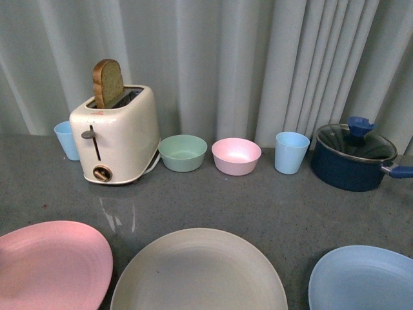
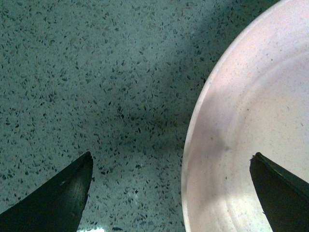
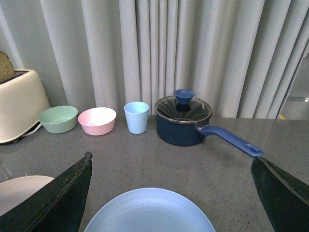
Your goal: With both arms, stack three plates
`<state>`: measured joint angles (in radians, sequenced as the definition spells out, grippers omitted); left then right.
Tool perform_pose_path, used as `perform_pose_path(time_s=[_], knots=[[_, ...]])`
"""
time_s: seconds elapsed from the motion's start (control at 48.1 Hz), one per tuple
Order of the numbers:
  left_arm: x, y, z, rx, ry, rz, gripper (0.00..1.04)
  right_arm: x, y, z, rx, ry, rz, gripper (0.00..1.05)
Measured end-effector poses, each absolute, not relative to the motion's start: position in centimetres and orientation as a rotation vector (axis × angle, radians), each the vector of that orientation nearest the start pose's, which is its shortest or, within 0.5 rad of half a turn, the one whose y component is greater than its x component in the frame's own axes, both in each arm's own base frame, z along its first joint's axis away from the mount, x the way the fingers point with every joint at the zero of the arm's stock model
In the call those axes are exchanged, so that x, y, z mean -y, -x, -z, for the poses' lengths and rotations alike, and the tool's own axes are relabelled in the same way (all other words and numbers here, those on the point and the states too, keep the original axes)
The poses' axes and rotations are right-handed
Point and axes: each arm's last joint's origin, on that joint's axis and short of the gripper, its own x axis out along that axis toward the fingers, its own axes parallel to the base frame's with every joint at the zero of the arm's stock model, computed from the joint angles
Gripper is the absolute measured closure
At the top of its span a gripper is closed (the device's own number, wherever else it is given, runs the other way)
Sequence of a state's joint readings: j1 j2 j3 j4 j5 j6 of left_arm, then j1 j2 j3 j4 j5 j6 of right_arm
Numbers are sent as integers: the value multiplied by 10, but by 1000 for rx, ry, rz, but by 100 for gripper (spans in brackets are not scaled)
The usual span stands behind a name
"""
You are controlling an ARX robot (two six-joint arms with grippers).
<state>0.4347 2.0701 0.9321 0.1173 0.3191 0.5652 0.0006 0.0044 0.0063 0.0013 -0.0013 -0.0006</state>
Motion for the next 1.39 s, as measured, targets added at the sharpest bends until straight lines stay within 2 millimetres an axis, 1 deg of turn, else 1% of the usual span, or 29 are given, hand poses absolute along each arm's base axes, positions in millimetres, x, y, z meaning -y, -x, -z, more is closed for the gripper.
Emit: perform_pose_path(time_s=[0.145,0.436,0.914,1.247,1.289,1.392], knots=[[-134,-331,-55,-960,-147,187,7,0,-98,-165,3,1,-2,7],[-124,-330,-52,-1023,-137,237,7,0,-98,-165,3,1,-2,7],[-127,-327,-48,-1064,-127,233,7,0,-98,-165,3,1,-2,7],[-130,-326,-48,-1082,-110,234,7,0,-98,-165,3,1,-2,7],[-130,-326,-48,-1084,-109,232,12,0,-98,-165,3,1,-2,7],[-130,-326,-48,-1095,-111,220,32,0,-98,-165,3,1,-2,7]])
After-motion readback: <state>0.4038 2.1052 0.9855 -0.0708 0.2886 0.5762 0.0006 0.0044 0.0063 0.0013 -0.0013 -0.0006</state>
